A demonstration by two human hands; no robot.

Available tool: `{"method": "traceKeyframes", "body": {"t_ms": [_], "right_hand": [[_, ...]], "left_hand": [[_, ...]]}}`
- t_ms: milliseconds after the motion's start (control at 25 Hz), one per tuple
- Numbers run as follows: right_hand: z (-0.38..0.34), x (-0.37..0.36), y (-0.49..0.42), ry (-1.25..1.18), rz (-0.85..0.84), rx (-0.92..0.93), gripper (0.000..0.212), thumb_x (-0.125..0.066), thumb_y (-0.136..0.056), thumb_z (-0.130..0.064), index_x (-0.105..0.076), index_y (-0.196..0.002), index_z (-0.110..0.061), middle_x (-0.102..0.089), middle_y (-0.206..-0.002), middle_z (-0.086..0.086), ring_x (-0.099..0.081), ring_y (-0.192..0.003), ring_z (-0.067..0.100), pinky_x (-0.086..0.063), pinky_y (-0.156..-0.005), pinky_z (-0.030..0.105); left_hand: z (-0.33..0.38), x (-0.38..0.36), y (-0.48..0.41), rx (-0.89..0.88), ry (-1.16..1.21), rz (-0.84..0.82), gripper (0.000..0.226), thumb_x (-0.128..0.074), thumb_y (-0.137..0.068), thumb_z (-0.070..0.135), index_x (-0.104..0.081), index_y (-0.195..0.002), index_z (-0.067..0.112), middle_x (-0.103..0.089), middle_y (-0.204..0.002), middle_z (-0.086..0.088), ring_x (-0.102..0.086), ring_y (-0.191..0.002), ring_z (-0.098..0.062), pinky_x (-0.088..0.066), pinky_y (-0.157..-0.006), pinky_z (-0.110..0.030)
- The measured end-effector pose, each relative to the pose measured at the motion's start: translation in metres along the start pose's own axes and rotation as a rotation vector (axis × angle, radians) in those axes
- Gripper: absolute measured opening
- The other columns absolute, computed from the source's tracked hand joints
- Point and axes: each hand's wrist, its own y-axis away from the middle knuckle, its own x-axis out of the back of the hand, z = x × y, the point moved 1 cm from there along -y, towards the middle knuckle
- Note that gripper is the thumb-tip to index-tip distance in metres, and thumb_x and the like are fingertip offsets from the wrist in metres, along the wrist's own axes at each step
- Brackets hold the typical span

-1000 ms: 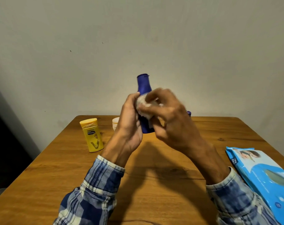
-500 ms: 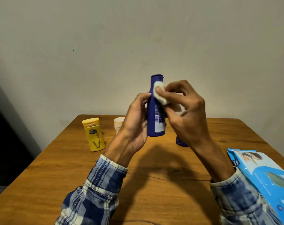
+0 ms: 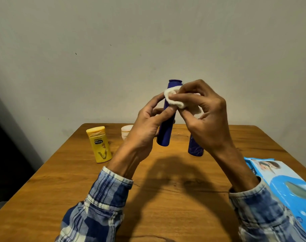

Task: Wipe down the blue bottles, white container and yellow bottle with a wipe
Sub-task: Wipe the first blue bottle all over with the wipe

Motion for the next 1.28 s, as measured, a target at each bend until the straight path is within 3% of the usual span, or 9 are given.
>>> {"method": "traceKeyframes", "body": {"t_ms": [120, 200, 400, 560, 760, 880, 1000, 1120, 1280], "right_hand": [[0.005, 0.005, -0.003, 0.016, 0.072, -0.085, 0.029, -0.065, -0.092, 0.004, -0.072, -0.118, -0.006, -0.06, -0.111, 0.011, -0.057, -0.105, 0.005, -0.049, -0.087, 0.012], [0.005, 0.006, -0.003, 0.032, 0.051, -0.1, 0.03, -0.062, -0.092, 0.005, -0.071, -0.119, -0.006, -0.058, -0.112, 0.011, -0.056, -0.104, 0.003, -0.048, -0.087, 0.01], [0.004, 0.005, -0.003, 0.115, -0.219, 0.031, 0.027, -0.061, -0.087, -0.003, -0.075, -0.11, -0.007, -0.059, -0.112, 0.008, -0.058, -0.108, 0.016, -0.053, -0.09, 0.02], [0.004, 0.006, -0.004, 0.14, -0.098, -0.052, 0.03, -0.058, -0.09, 0.0, -0.073, -0.116, -0.006, -0.056, -0.115, 0.012, -0.057, -0.107, 0.016, -0.049, -0.091, 0.013], [-0.006, -0.001, 0.001, 0.269, -0.277, 0.114, 0.028, -0.062, -0.083, -0.009, -0.075, -0.108, -0.006, -0.061, -0.107, 0.01, -0.056, -0.103, 0.023, -0.054, -0.084, 0.033], [-0.001, 0.005, -0.002, 0.281, -0.081, 0.02, 0.028, -0.065, -0.083, -0.005, -0.075, -0.109, -0.009, -0.063, -0.099, 0.007, -0.055, -0.097, 0.023, -0.052, -0.079, 0.038], [0.0, 0.01, -0.002, 0.271, 0.006, -0.059, 0.029, -0.071, -0.083, 0.003, -0.076, -0.109, -0.01, -0.066, -0.097, 0.007, -0.058, -0.091, 0.019, -0.05, -0.071, 0.026], [-0.006, 0.006, -0.001, 0.13, -0.199, 0.006, 0.027, -0.075, -0.083, -0.001, -0.076, -0.109, -0.008, -0.066, -0.103, 0.006, -0.063, -0.094, 0.013, -0.048, -0.078, 0.008], [0.002, 0.011, -0.005, 0.095, -0.037, -0.098, 0.03, -0.072, -0.089, -0.004, -0.074, -0.117, -0.013, -0.064, -0.104, 0.006, -0.06, -0.093, 0.008, -0.048, -0.077, 0.01]], "left_hand": [[-0.001, -0.002, 0.0, -0.02, -0.043, -0.03, 0.069, -0.078, -0.085, 0.014, -0.053, -0.145, 0.036, -0.06, -0.132, -0.003, -0.063, -0.116, -0.014, -0.057, -0.079, -0.025], [-0.003, -0.002, -0.001, -0.034, -0.059, -0.037, 0.079, -0.082, -0.08, 0.007, -0.052, -0.147, 0.035, -0.058, -0.137, -0.001, -0.065, -0.111, -0.008, -0.058, -0.078, -0.02], [-0.005, 0.005, -0.003, -0.096, 0.002, 0.097, 0.082, -0.085, -0.072, -0.001, -0.057, -0.144, 0.024, -0.065, -0.133, -0.002, -0.068, -0.113, -0.016, -0.061, -0.089, -0.034], [-0.011, 0.0, -0.003, -0.142, -0.028, 0.169, 0.077, -0.093, -0.059, 0.019, -0.065, -0.13, 0.02, -0.068, -0.128, 0.002, -0.064, -0.119, -0.011, -0.061, -0.09, -0.031], [-0.014, 0.004, -0.005, -0.16, -0.034, 0.21, 0.064, -0.087, -0.067, -0.004, -0.063, -0.121, 0.019, -0.067, -0.124, -0.001, -0.065, -0.115, -0.014, -0.062, -0.081, -0.027], [-0.015, -0.002, -0.004, -0.17, -0.055, 0.174, 0.069, -0.089, -0.067, -0.003, -0.06, -0.126, 0.018, -0.063, -0.128, -0.003, -0.062, -0.119, -0.019, -0.063, -0.087, -0.038], [-0.014, -0.004, -0.003, -0.193, -0.063, 0.125, 0.075, -0.088, -0.069, -0.005, -0.058, -0.134, 0.017, -0.061, -0.132, -0.001, -0.063, -0.118, -0.018, -0.061, -0.086, -0.03], [-0.012, -0.002, -0.004, -0.206, 0.004, 0.098, 0.076, -0.08, -0.071, -0.015, -0.056, -0.138, 0.014, -0.062, -0.135, -0.004, -0.065, -0.117, -0.02, -0.059, -0.084, -0.026], [-0.013, -0.004, -0.004, -0.203, -0.001, 0.008, 0.084, -0.077, -0.073, -0.018, -0.051, -0.144, 0.018, -0.057, -0.14, -0.002, -0.064, -0.119, -0.021, -0.058, -0.084, -0.026]]}}
